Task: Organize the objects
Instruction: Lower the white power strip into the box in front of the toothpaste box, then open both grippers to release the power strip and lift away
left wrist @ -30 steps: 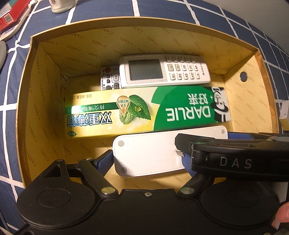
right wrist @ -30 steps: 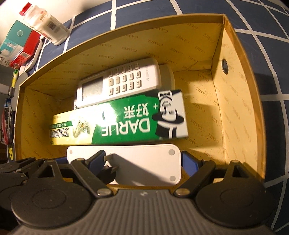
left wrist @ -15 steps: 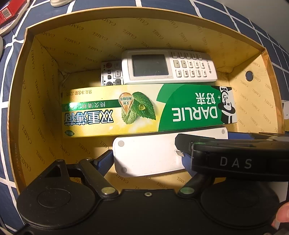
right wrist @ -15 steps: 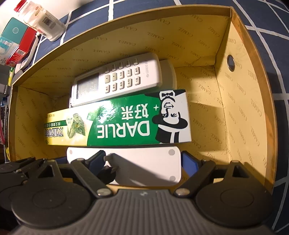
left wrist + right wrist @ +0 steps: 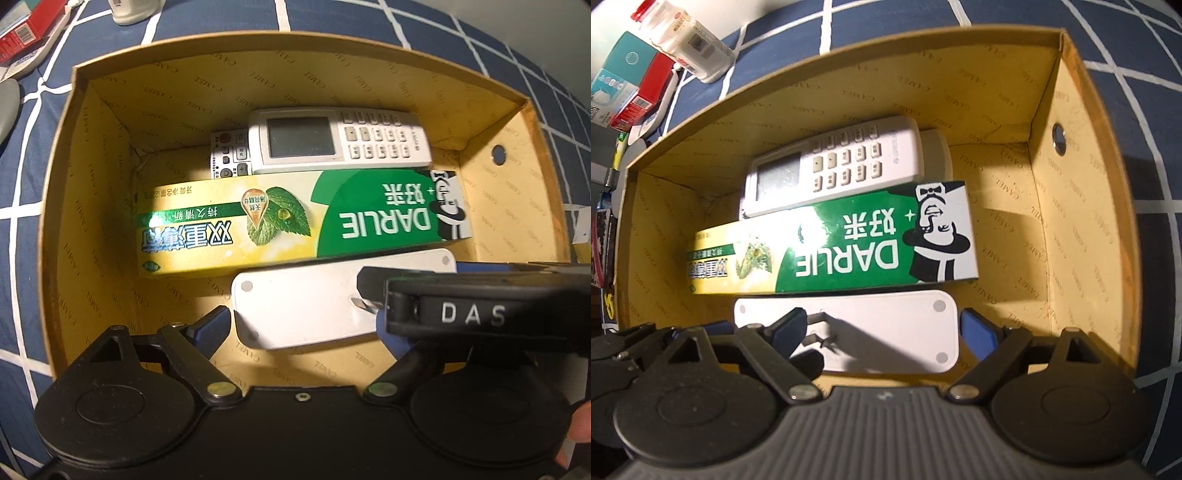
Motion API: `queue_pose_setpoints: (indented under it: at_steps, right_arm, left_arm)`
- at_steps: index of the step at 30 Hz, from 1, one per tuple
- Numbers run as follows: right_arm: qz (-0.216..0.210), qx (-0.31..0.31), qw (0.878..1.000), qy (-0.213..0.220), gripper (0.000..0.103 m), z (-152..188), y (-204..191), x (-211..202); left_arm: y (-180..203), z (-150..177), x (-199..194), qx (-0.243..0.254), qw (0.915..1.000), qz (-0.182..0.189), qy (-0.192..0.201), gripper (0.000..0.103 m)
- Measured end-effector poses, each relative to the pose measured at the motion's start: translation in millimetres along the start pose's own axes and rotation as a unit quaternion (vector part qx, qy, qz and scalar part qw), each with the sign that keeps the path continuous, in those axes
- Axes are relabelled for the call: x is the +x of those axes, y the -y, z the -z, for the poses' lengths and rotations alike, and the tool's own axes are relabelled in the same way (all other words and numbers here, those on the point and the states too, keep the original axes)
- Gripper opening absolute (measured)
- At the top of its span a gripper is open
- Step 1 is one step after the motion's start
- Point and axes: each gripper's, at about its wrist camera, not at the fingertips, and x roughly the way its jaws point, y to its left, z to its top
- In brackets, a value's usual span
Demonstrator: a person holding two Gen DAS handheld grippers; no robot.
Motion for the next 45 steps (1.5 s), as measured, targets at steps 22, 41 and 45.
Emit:
queue_pose_setpoints:
  at_steps: [22, 41, 45]
  right_arm:
    - [-0.015, -0.024, 0.994, 0.105, 0.094, 54.3, 10.0, -119.8]
    - [0.039, 0.111, 0.975, 0.188, 0.103, 123.3, 166.4, -208.6]
    - [0.057, 0.163, 0.962, 0.211, 0.103, 141.1, 210.1, -219.0]
  left_arm:
    - [66.4, 61.6, -91.3, 0.018, 0.9948, -0.013, 0.099, 0.095]
    - [222.2, 84.8, -84.6, 0.161, 0.9810, 0.010, 0.107, 0.101]
    - [269.1, 83.7, -69.9, 0.213, 0.9719, 0.011, 0.100, 0.103]
